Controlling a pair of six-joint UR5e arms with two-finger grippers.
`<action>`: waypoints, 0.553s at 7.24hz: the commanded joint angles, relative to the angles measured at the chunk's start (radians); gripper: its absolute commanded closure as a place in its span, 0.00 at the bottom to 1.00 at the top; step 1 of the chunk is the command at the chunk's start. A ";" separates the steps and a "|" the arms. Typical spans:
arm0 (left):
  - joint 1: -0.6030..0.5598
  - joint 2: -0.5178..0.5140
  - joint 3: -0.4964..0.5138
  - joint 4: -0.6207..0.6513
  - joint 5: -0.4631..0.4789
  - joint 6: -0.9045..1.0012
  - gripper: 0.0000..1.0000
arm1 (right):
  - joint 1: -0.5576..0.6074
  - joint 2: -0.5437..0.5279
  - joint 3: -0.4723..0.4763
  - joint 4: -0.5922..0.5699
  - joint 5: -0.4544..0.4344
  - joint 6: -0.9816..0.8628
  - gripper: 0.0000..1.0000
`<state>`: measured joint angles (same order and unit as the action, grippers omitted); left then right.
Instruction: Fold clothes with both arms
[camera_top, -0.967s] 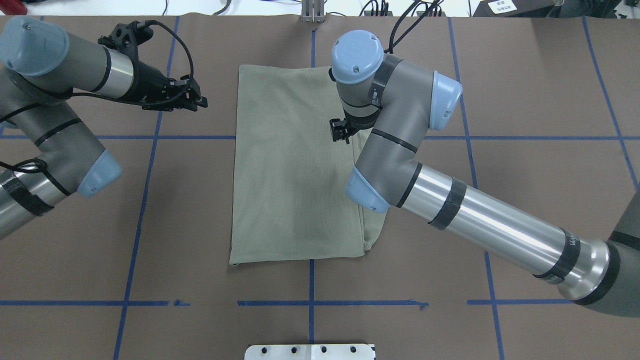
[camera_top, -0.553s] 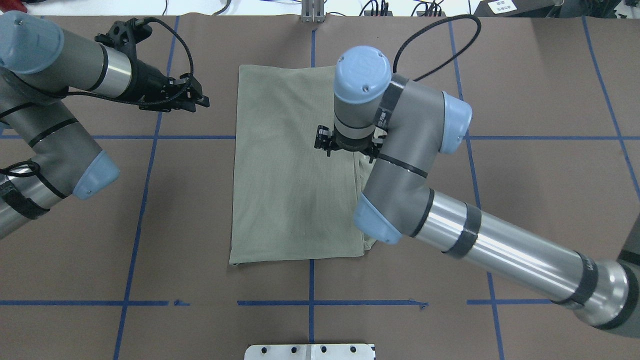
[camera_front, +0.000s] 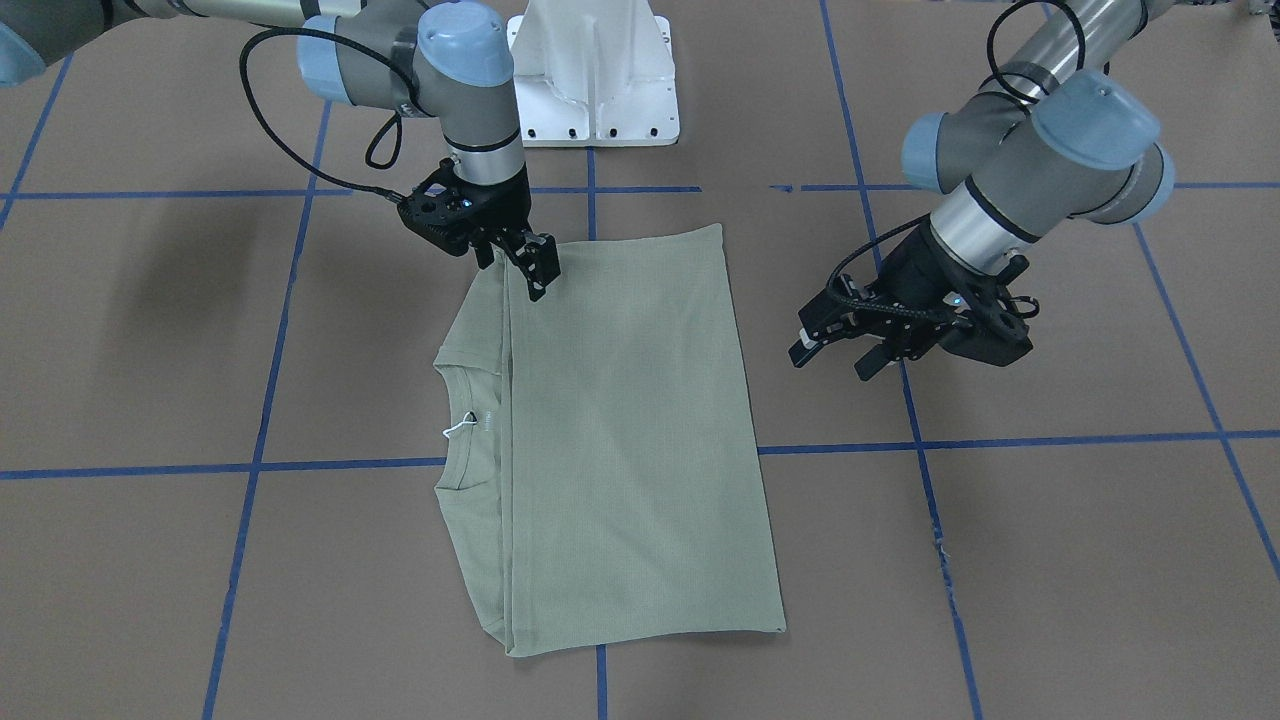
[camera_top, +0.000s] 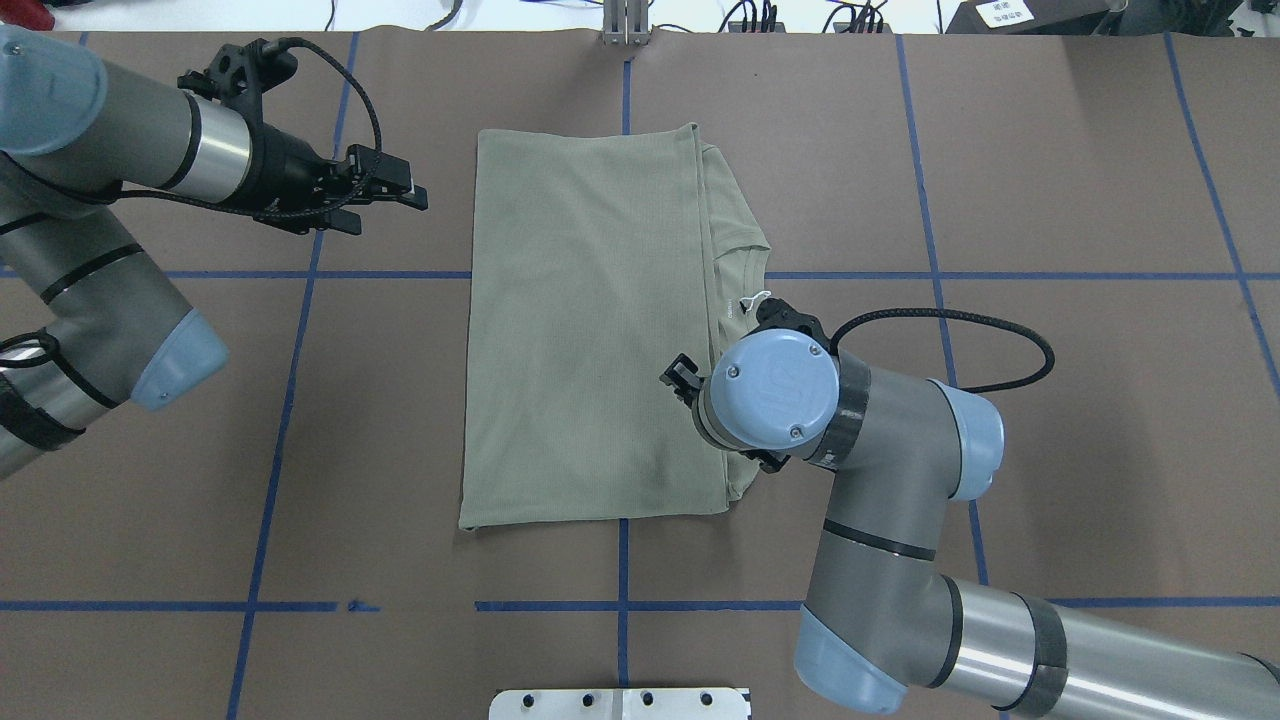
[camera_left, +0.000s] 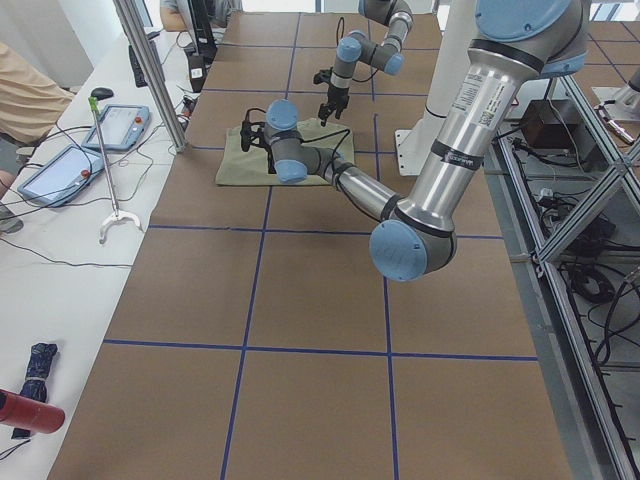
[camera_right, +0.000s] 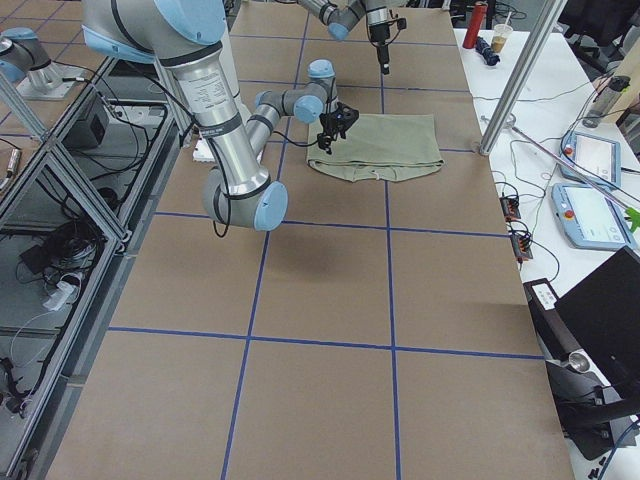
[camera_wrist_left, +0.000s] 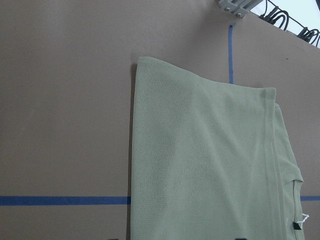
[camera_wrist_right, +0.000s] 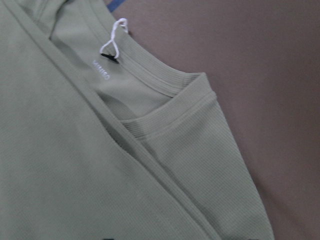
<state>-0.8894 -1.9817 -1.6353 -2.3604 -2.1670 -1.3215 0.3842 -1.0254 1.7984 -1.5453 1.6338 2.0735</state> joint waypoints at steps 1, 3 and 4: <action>0.003 0.026 -0.031 -0.027 -0.025 -0.004 0.00 | -0.031 -0.048 0.003 0.017 -0.009 0.118 0.09; 0.006 0.032 -0.028 -0.072 -0.025 0.002 0.00 | -0.050 -0.062 0.003 0.045 -0.008 0.148 0.09; 0.004 0.032 -0.031 -0.091 -0.024 0.001 0.00 | -0.065 -0.062 -0.002 0.045 -0.009 0.149 0.09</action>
<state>-0.8850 -1.9508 -1.6637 -2.4281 -2.1909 -1.3215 0.3360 -1.0843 1.8006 -1.5050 1.6259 2.2150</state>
